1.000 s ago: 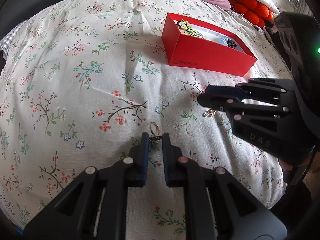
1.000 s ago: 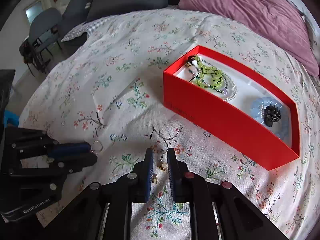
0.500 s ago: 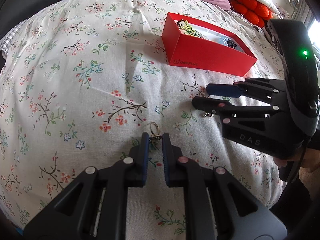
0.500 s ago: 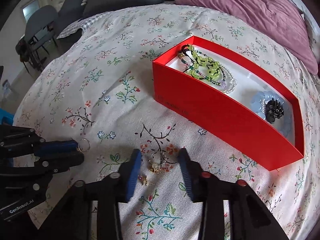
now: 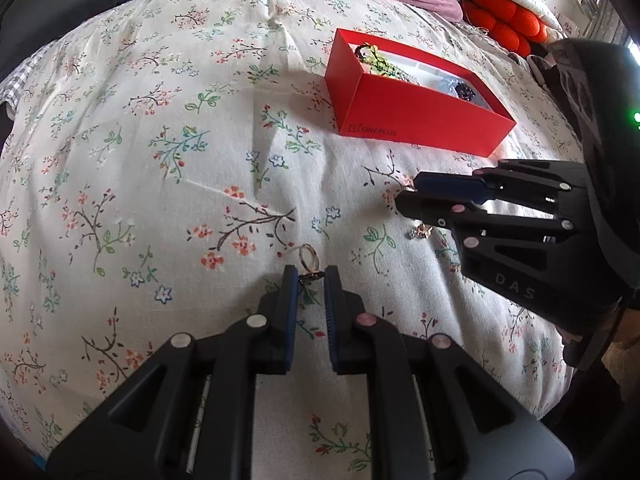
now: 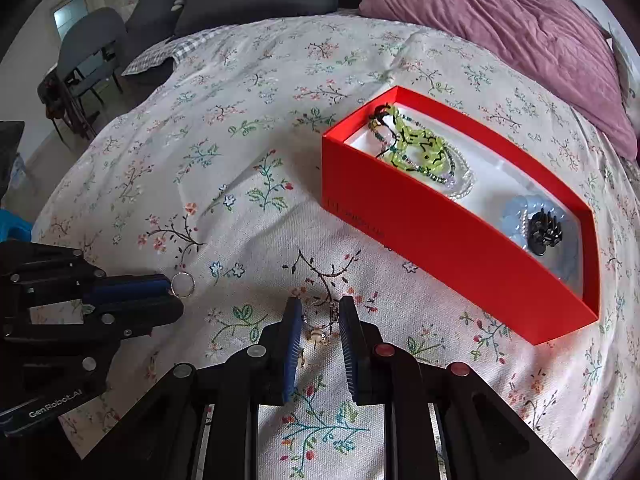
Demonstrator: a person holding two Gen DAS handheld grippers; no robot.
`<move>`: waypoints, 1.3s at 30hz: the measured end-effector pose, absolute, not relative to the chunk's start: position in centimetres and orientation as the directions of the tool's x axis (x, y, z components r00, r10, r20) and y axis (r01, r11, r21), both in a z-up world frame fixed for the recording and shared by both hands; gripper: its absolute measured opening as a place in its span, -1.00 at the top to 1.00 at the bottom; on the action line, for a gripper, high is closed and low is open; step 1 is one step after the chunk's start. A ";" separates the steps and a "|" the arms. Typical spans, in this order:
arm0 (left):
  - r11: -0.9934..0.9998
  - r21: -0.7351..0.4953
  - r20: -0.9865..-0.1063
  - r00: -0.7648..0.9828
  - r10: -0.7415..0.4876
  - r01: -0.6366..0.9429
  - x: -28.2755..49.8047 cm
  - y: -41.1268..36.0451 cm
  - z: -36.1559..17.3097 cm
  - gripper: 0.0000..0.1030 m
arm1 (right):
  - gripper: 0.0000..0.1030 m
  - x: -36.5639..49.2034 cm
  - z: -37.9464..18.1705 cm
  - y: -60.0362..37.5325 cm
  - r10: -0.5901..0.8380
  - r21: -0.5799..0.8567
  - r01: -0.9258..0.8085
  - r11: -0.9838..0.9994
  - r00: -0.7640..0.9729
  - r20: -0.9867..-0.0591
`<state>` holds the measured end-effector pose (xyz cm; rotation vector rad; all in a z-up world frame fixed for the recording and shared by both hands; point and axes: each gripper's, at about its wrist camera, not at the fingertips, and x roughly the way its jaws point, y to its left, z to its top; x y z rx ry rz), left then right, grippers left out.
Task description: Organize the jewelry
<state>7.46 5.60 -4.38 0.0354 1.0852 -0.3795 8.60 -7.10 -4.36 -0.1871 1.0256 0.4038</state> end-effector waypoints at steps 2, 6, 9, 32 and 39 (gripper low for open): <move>0.936 -0.156 -0.866 0.411 -0.284 0.316 7.6 5.6 -4.2 0.72 | 0.63 8.4 -3.9 -7.3 0.241 0.036 -0.410 0.911 0.462 -0.854; 0.938 -0.155 -0.861 0.423 -0.282 0.310 7.8 5.5 -3.7 0.72 | 0.63 8.2 -2.9 -7.6 0.251 0.040 -0.407 0.913 0.479 -0.841; 0.940 -0.150 -0.855 0.436 -0.279 0.307 8.1 5.3 -3.2 0.72 | 0.63 8.1 -2.1 -8.0 0.256 0.043 -0.403 0.914 0.492 -0.832; 0.952 -0.087 -0.794 0.557 -0.245 0.294 10.8 0.9 1.2 0.72 | 0.63 8.0 3.7 -12.8 0.220 0.031 -0.295 0.955 0.632 -0.743; 0.956 -0.117 -0.781 0.569 -0.256 0.270 12.7 -0.6 1.7 0.72 | 0.62 9.1 4.0 -14.7 0.171 0.028 -0.226 0.974 0.646 -0.744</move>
